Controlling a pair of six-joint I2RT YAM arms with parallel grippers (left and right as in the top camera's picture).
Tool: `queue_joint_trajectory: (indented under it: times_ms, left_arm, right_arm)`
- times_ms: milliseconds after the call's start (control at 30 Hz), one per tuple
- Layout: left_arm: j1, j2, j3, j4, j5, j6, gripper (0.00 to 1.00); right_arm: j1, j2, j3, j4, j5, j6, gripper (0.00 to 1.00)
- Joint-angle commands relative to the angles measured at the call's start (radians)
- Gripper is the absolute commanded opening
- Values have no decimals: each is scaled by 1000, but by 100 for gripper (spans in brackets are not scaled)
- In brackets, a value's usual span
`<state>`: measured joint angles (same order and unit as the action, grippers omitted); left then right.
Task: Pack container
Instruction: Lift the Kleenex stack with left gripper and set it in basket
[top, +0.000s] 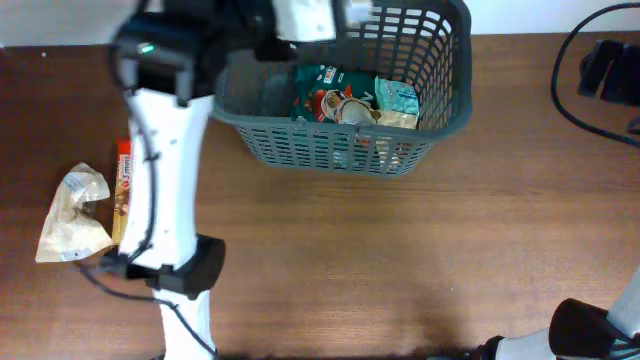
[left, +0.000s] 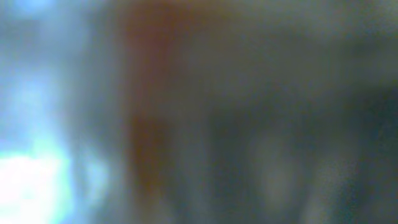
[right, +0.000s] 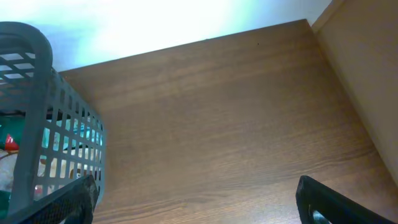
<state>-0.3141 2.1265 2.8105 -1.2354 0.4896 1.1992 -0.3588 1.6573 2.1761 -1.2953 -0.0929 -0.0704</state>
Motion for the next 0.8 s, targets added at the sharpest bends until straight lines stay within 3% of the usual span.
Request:
queue_joint_trajectory:
  times_ms: [0, 67, 233, 300, 400, 433, 533, 767]
  left_arm:
    - [-58, 101, -63, 23, -143, 70, 1]
    - [-99, 170, -82, 23, -254, 14, 1]
    - [-156, 270, -83, 24, -348, -18, 2]
    - [-172, 297, -83, 32, -391, -53, 25]
    - [-181, 311, -84, 31, -406, -69, 50]
    - [-181, 311, -84, 32, -409, -81, 76]
    - [-180, 285, -83, 39, -444, -145, 98]
    - [-122, 89, -82, 16, -541, -377, 99]
  right_arm:
    - [-3, 4, -2, 1, -8, 8, 99]
    - [-3, 4, -2, 1, -8, 8, 99]
    - [-3, 4, -2, 1, -8, 8, 99]
    - [-3, 4, -2, 1, -8, 8, 99]
    - [-3, 4, -2, 1, -8, 8, 99]
    - [-3, 4, -2, 1, -8, 8, 99]
    - [-3, 4, -2, 1, -8, 8, 99]
    - [-3, 4, -2, 1, -8, 8, 99]
